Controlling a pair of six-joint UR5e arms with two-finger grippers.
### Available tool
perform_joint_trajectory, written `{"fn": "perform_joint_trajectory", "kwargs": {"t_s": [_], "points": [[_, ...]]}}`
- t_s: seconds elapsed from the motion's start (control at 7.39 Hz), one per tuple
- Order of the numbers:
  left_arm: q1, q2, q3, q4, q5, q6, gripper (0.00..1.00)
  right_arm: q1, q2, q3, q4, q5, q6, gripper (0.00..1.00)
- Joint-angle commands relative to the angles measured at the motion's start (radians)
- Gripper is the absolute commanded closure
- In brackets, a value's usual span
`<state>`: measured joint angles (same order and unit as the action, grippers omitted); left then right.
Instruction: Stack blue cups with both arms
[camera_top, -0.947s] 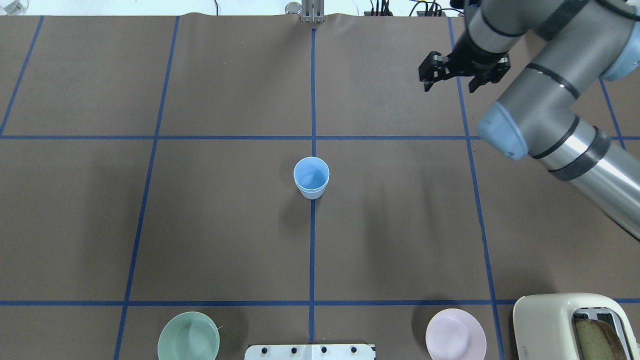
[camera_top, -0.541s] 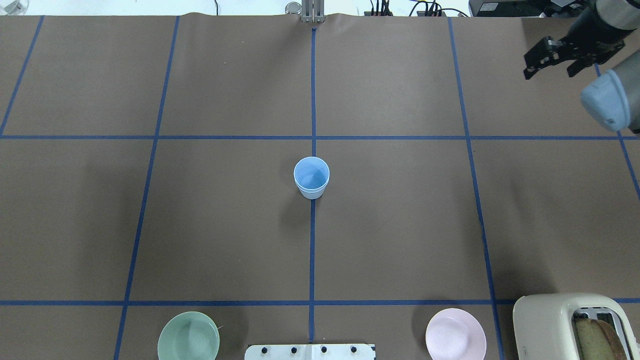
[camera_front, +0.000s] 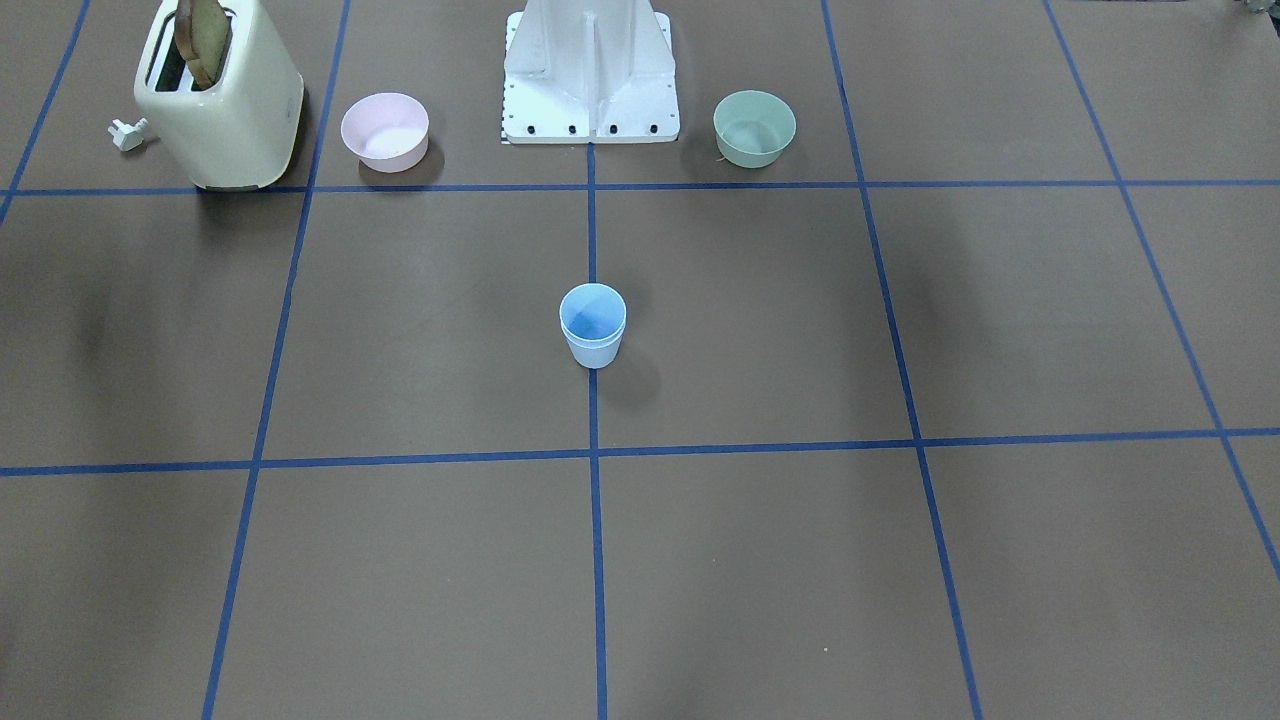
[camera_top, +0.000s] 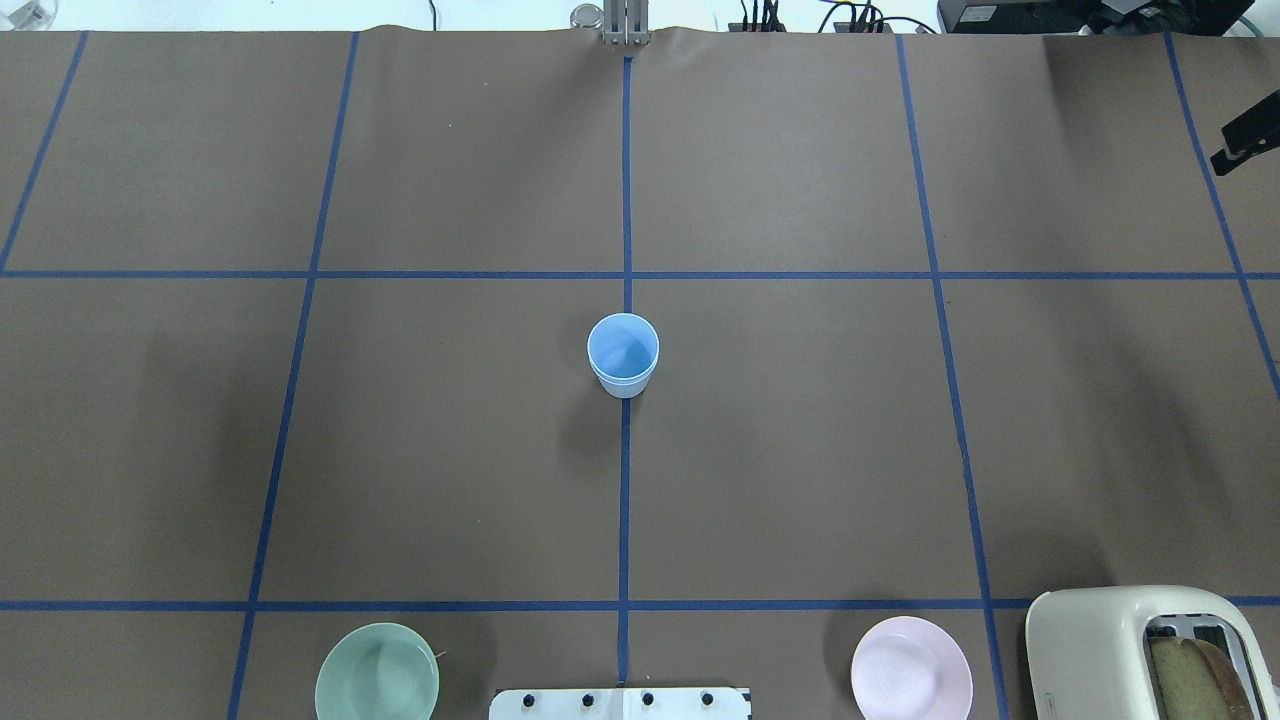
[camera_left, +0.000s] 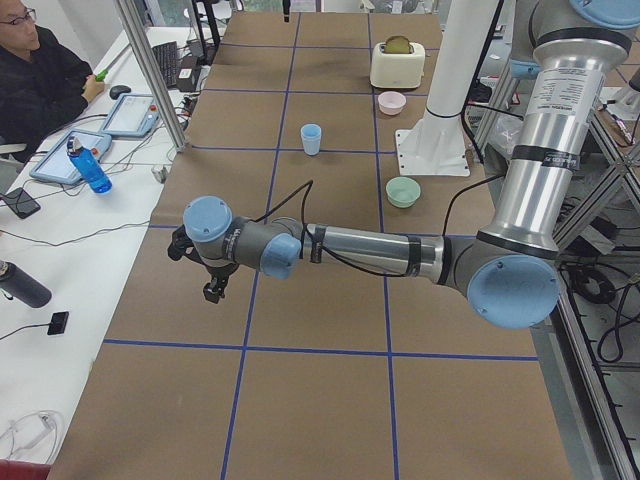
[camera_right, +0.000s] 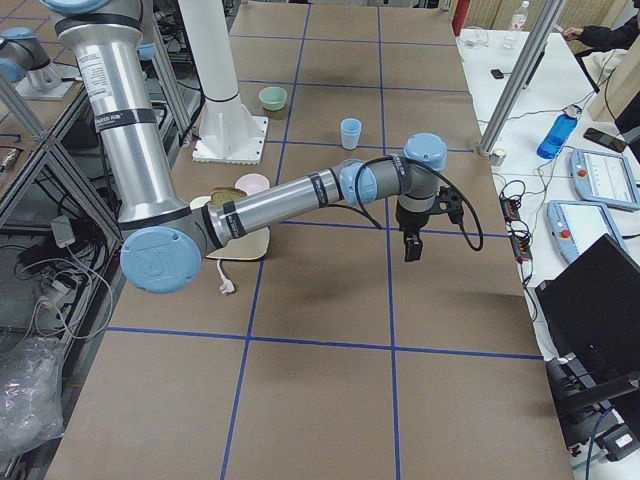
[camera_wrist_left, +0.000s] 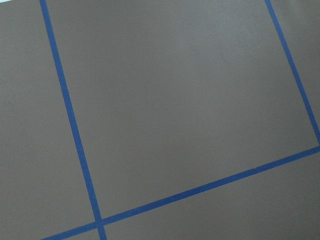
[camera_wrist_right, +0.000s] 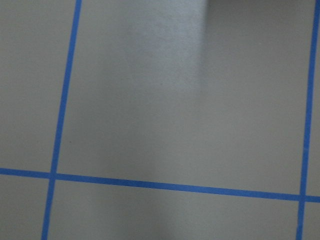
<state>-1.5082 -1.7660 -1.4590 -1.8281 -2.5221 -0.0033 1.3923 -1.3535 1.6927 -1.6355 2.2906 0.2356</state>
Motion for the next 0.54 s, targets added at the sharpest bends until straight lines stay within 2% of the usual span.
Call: {"fn": "perform_joint_trajectory", "kwargs": {"t_s": [0.0,0.41], "points": [[-0.006,0.028,-0.007,-0.04,-0.015,-0.001,0.02,0.062,-0.073,0.001,0.054,0.003,-0.039,0.0],[-0.007,0.028,-0.011,-0.04,-0.014,-0.003,0.02,0.06,-0.076,-0.011,0.127,0.009,-0.048,0.0]]}}
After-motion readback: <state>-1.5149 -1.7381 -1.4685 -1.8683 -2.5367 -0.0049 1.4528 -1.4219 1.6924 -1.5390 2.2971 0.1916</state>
